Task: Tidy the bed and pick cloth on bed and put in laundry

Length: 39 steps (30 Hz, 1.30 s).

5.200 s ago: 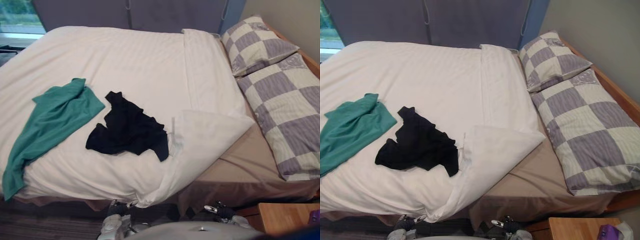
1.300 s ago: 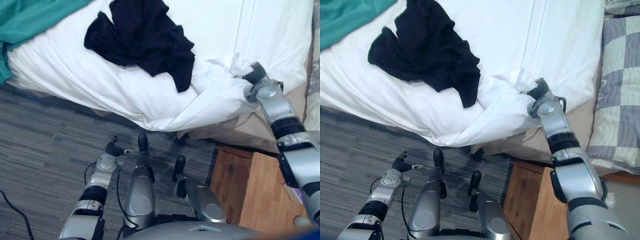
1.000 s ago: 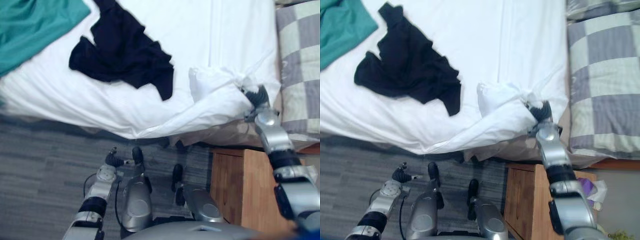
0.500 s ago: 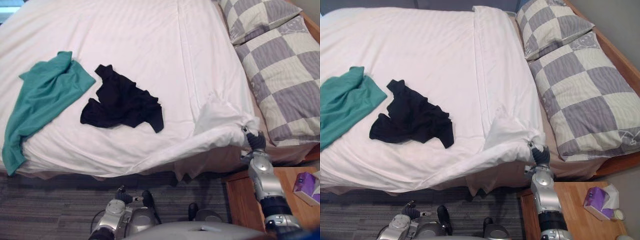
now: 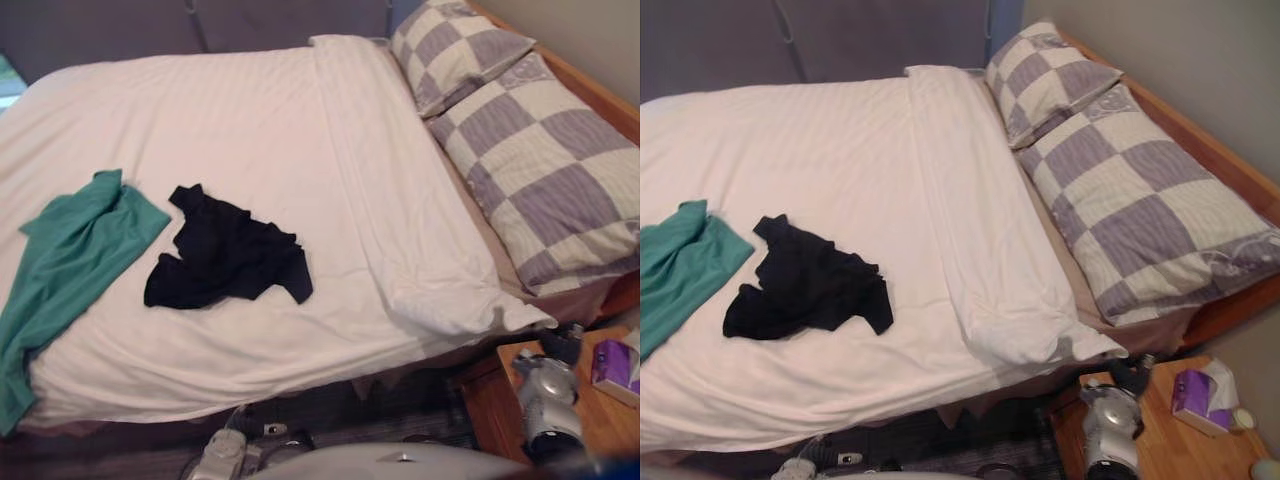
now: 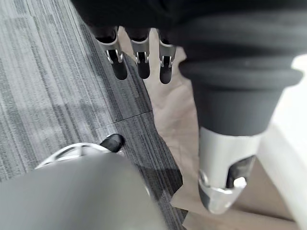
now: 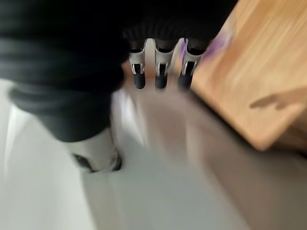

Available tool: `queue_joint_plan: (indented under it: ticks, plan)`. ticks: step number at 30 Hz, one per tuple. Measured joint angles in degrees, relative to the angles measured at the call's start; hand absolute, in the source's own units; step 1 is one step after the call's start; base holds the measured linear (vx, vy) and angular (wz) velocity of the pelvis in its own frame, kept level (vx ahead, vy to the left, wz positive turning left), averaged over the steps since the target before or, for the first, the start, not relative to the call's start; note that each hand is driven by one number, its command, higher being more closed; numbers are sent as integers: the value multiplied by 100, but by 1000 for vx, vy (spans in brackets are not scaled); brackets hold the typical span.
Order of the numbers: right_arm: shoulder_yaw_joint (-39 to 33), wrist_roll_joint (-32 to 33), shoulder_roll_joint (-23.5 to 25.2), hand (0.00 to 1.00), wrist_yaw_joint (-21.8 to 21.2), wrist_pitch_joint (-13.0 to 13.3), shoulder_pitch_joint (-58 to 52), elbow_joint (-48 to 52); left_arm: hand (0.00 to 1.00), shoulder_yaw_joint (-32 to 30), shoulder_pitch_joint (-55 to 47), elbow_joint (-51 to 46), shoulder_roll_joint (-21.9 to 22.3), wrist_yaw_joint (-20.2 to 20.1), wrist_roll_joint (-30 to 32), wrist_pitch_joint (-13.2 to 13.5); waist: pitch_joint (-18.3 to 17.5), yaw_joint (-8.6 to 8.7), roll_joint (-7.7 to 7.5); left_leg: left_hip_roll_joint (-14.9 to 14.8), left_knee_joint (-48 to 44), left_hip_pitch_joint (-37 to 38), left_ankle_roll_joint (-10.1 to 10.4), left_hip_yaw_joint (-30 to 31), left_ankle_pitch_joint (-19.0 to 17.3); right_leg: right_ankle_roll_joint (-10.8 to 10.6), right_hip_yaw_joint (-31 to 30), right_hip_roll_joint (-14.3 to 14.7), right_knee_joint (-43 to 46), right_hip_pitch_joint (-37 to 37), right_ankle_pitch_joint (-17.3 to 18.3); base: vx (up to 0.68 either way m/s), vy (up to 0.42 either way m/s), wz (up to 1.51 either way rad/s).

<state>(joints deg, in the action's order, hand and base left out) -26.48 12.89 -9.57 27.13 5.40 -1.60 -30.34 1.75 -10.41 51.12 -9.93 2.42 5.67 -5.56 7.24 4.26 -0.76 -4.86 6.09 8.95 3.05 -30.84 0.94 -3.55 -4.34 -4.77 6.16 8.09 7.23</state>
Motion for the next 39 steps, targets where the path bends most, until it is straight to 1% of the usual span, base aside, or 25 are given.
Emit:
queue_joint_plan:
  ticks: [3,4,5,6,7,9,10,12,14,15,17,18,20,21,23,24,26,30,32,33,34,35,36,38,39]
  plan:
    - [-415,44,-217,0,372,-87,-119,453,0,-94,-136,0,34,2,-3,47,-44,112,37,-35,0,-23,-1,-45,-4,-1,-115,36,31,-82,1,-27,-23,-16]
    - [-470,56,-303,0,460,-105,-119,582,0,-115,-171,0,37,4,-5,94,-51,119,31,-39,0,-32,0,-78,-3,-4,-117,28,25,-115,5,-43,-26,-23]
    - [-537,100,-353,0,526,-109,-118,738,0,-145,-207,-1,43,4,-5,128,-89,119,-14,-33,0,-71,12,-140,6,6,-123,-1,5,-175,33,-35,-20,-25]
    - [-570,162,-394,0,574,-124,-118,905,0,-197,-222,0,40,4,-5,134,-147,119,-34,1,0,-100,23,-176,24,45,-123,-38,-44,-196,97,-36,-33,-19]
    - [-610,251,-455,0,578,-127,-117,1077,0,-230,-210,17,40,10,-6,136,-145,126,-66,15,0,-99,29,-179,54,42,-117,-58,-71,-184,156,-30,-29,-4]
    - [-669,282,-492,0,569,-129,-114,1305,0,-230,-223,20,45,11,-10,142,-177,128,-71,29,-1,-77,14,-160,70,14,-92,-69,-92,-188,228,-19,-12,6]
    - [-666,357,-494,100,494,-118,-108,1463,0,-229,-242,22,53,12,-19,143,-235,126,-74,42,-1,-76,8,-142,72,7,-71,-86,-109,-181,236,30,13,12]
    - [-605,605,-492,100,191,-73,-90,1705,0,-231,-260,51,52,11,-77,147,-315,120,-75,85,-2,-99,-6,-75,68,1,-9,-135,-125,-175,238,39,31,17]
    - [-349,1286,-492,100,-454,39,-21,2027,0,-230,-234,221,44,14,-220,187,-348,116,-81,161,-3,-103,-46,-6,52,1,38,-179,-117,-150,226,27,56,14]
    - [-268,1556,-488,100,-664,53,7,2084,0,-230,-233,221,44,15,-229,199,-350,111,-83,177,-3,-102,-65,2,60,-3,38,-191,-117,-147,221,30,58,5]
    - [-7,2547,-384,100,-1540,63,159,2240,0,-228,-266,223,44,22,-264,204,-360,97,-69,226,-3,-103,-118,13,74,-21,45,-233,-118,-127,208,29,46,4]
    - [72,2840,-356,100,-1780,63,187,2263,0,-228,-271,229,42,22,-276,204,-365,95,-60,233,-4,-102,-122,18,75,-27,46,-238,-122,-121,203,26,30,6]
    - [399,3633,-158,100,-2409,61,260,2379,0,-226,-265,238,33,20,-295,203,-362,81,-67,239,-4,-101,-125,50,75,-33,76,-243,-135,-98,198,20,9,9]
    - [675,4151,-4,100,-2799,59,369,2406,0,-223,-278,243,29,19,-361,201,-358,73,-59,239,-3,-103,-127,91,76,-33,129,-246,-154,-72,198,9,-7,11]
    - [925,4515,70,100,-3056,61,408,2434,0,-217,-281,246,32,20,-463,199,-358,75,-39,240,-3,-125,-130,135,78,-33,176,-250,-172,-62,198,1,-12,15]
    - [1239,4867,94,100,-3317,70,408,2449,0,-182,-269,245,40,21,-494,199,-378,45,1,245,-3,-178,-149,200,92,-32,235,-253,-190,-73,199,1,-11,22]
    - [1504,5109,256,100,-3473,133,408,2497,0,-169,-255,243,61,21,-514,196,-367,-19,61,263,-2,-227,-171,307,108,-29,376,-277,-206,-56,206,-9,-7,31]
    - [2039,5461,456,100,-3561,494,503,2495,0,46,-215,175,70,44,-705,136,-351,-80,174,290,-3,-567,-258,483,211,-18,536,-340,-161,-289,210,-32,2,33]
    - [2254,5652,448,100,-3545,840,1053,2497,0,174,33,84,69,49,-765,90,-68,-137,311,265,-6,-964,-321,505,332,-7,609,-332,32,-745,182,-127,12,21]
    - [2247,5704,443,100,-3532,940,1231,2497,0,236,77,45,55,52,-840,76,20,-149,343,260,-6,-1103,-332,521,361,-5,626,-327,94,-868,174,-169,23,22]
    - [2211,5857,419,100,-3488,1142,1584,2496,0,276,206,-77,37,55,-979,79,233,-155,408,253,-9,-1358,-315,537,415,-7,639,-324,229,-1169,158,-174,34,20]
    - [2092,5904,404,100,-3418,1252,1914,2489,0,276,331,-90,36,59,-1121,90,499,-175,484,255,-12,-1559,-355,542,480,-11,637,-329,368,-1417,153,-167,41,17]
    - [2021,5918,395,100,-3384,1278,2044,2487,0,276,419,-95,43,73,-1174,92,626,-180,514,262,-12,-1632,-356,537,499,-11,632,-339,441,-1535,153,-139,52,4]
    - [1882,6096,374,100,-3306,1319,2386,2479,0,280,625,-325,129,233,-1479,162,1025,-222,606,305,-22,-1928,-354,379,543,-43,480,-387,741,-2036,174,-100,61,-16]
    - [1861,6120,374,100,-3308,1319,2428,2480,0,275,690,-340,178,273,-1588,198,1088,-227,644,323,-32,-2008,-358,340,555,-57,440,-405,821,-2169,182,-55,65,-22]
